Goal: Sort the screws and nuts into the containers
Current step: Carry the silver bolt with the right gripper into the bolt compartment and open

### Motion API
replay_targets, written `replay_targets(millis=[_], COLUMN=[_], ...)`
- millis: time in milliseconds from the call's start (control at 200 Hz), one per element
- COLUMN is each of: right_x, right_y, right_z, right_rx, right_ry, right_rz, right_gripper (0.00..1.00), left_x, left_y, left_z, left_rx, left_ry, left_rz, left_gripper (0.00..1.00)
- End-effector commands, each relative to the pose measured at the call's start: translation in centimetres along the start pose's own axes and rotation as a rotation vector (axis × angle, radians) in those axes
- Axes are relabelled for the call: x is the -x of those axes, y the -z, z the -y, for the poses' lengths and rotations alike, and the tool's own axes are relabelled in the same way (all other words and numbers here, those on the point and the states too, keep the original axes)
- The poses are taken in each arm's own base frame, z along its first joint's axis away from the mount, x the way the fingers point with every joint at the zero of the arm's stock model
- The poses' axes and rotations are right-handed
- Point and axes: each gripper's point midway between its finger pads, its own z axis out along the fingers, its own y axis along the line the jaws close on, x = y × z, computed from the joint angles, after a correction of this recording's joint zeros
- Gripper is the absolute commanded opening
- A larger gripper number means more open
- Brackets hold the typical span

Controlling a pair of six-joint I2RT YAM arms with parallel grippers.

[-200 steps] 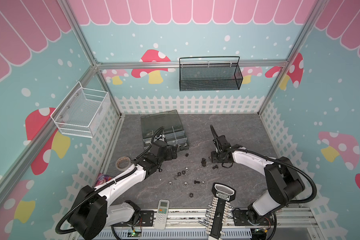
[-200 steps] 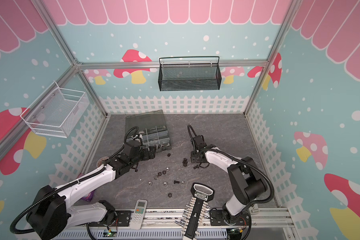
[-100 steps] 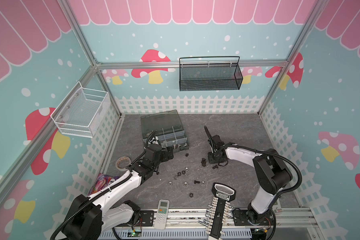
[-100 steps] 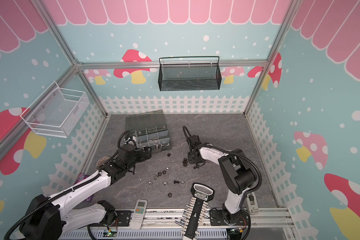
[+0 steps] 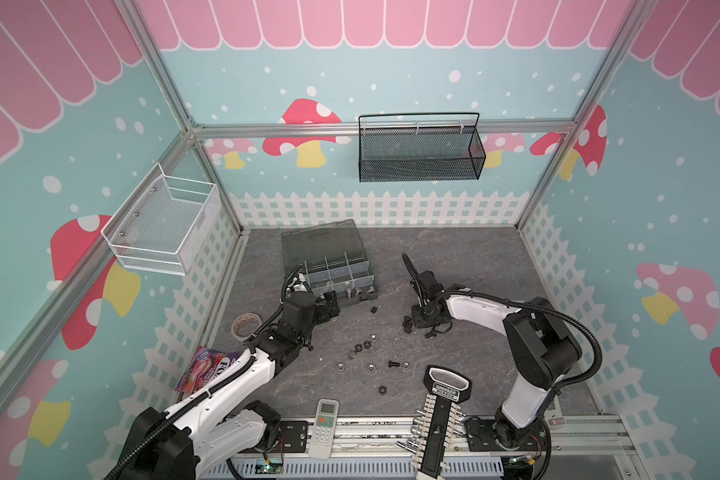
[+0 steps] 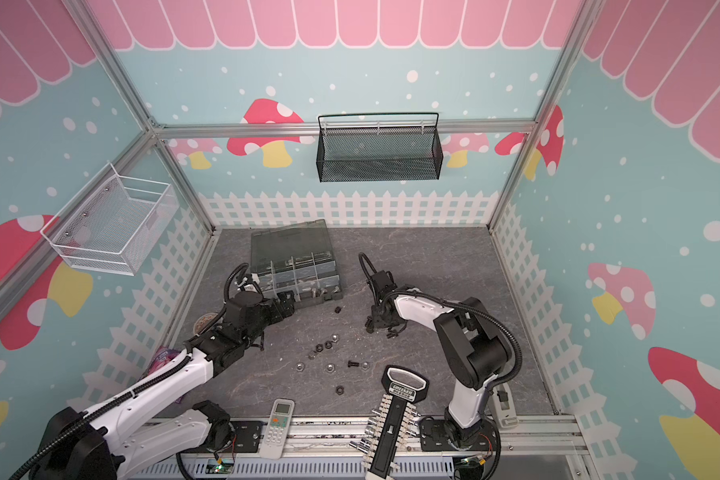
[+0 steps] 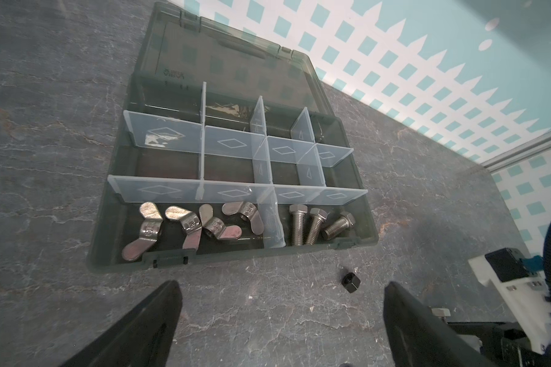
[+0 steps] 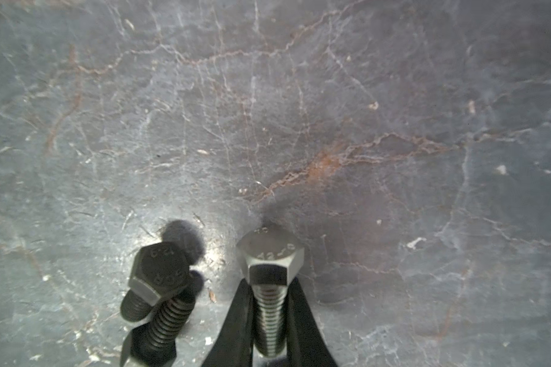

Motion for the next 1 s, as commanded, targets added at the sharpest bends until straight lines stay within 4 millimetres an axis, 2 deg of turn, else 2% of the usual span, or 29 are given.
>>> replay_targets(millis=[0,150,300,485,510,520,535,685,875,996], right_x=[4.2,7.8,10.2,12.3,12.6,12.5,12.5,13.3,13.6,13.8], right_y=[3.6,6.1,6.8,7.3,7.8,6.9,6.6,5.7,4.4,3.5], right_z=[-1.3,-4.2,-7.6,-12.8,-13.5,-13.8,-14.2,-18.2,-21.7,-23.2], right_rx=[0.022,0.088,0.151,0.225,0.241,0.239,0.244,0.304,0.367,0.389], right_ry=[-0.037,-0.009,0.053,0.148,0.157,0.163,0.171,0.229,0.272,0.289], right_rz=[0.143,0.260,0.299,0.330,0.343,0.326,0.322,0.321,0.306,0.297], right_gripper=[0.00,0.00,0.00,0.00,0.00,0.00,0.00,0.00,0.00,0.00], left_x=[-0.1,0.1,-0.1,-0.6,-0.7,-0.7,-0.7,-0.8,-0.5,-0.3], left_y=[0.3,0.4,0.4,0.2,0.1,0.1,0.1,0.1,0.4,0.7], left_z=[-1.4,-1.5,-1.9,-2.2,-2.2,-2.2,-2.2,-2.3,-2.6,-2.8], left_rx=[0.033,0.018,0.032,0.035,0.036,0.034,0.033,0.036,0.047,0.051], left_ry=[0.075,0.100,0.102,0.113,0.114,0.113,0.114,0.119,0.125,0.127], left_rz=[0.026,0.049,0.041,0.024,0.022,0.020,0.019,0.016,0.028,0.039], left_gripper=[0.99,0.99,0.99,0.99,0.99,0.99,0.99,0.99,0.99,0.99])
